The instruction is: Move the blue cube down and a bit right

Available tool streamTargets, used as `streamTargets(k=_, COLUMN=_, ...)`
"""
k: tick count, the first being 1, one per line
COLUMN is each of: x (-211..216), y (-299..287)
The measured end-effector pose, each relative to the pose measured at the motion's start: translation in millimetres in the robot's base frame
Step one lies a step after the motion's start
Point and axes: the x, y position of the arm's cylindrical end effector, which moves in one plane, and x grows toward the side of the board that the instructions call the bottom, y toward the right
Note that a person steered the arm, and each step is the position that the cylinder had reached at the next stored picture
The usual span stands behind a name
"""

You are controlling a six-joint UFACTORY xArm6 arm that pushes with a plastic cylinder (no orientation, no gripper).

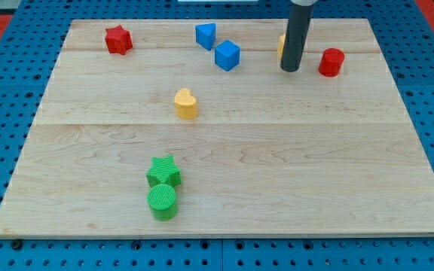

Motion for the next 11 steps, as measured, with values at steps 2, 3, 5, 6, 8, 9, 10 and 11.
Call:
streamTargets(k=2, x=-25.3, y=-30.0)
streamTargets(k=3, x=-63.0, y=-5.0)
streamTargets(k=5, x=-79.7, y=-26.3)
streamTargets(k=6, x=-84.3, y=-29.3)
streamTargets(k=8, x=-84.3, y=-41.0)
streamTargets(k=9, x=-84.3, y=-48.5)
streamTargets(k=10, x=-75.7, y=-80.1)
streamTargets(k=11, x=-46.5, y=-118.4)
